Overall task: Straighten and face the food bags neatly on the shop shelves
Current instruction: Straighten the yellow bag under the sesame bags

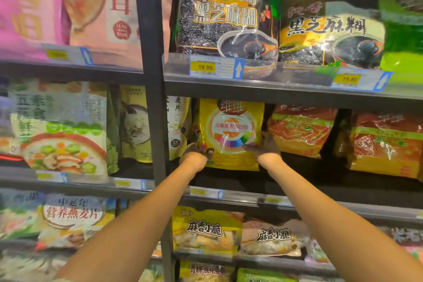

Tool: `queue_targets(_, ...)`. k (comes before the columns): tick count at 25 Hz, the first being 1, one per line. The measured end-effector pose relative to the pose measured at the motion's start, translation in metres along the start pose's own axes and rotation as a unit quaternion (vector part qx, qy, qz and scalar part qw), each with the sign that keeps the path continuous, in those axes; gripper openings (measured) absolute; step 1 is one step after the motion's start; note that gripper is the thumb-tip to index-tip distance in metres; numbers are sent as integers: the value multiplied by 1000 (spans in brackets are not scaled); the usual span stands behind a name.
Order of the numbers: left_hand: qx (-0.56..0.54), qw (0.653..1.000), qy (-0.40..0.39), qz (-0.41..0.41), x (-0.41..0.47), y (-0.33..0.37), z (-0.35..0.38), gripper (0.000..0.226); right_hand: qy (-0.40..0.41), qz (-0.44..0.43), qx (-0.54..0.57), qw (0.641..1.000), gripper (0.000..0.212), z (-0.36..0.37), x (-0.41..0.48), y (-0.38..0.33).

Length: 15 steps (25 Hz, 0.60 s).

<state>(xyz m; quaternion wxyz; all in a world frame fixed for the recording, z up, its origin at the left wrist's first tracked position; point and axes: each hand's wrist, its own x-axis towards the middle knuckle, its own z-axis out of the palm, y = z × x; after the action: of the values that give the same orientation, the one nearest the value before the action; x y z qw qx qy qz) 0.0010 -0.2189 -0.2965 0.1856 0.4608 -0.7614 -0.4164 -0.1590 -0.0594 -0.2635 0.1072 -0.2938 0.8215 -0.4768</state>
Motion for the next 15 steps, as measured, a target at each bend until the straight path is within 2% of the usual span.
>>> queue_targets(6,-22,998,51,-34,22,-8,-5,46,-17,-34,44,998,84,28,28,-2)
queue_targets(8,-52,996,73,-30,30,-10,-1,51,-24,-36,65,997,82,36,38,0)
queue_targets(11,-38,993,111,6,43,-13,6,60,-13,-32,76,997,79,47,50,1)
queue_targets(15,0,991,130,33,56,-12,11,33,-20,-13,67,997,83,60,69,14)
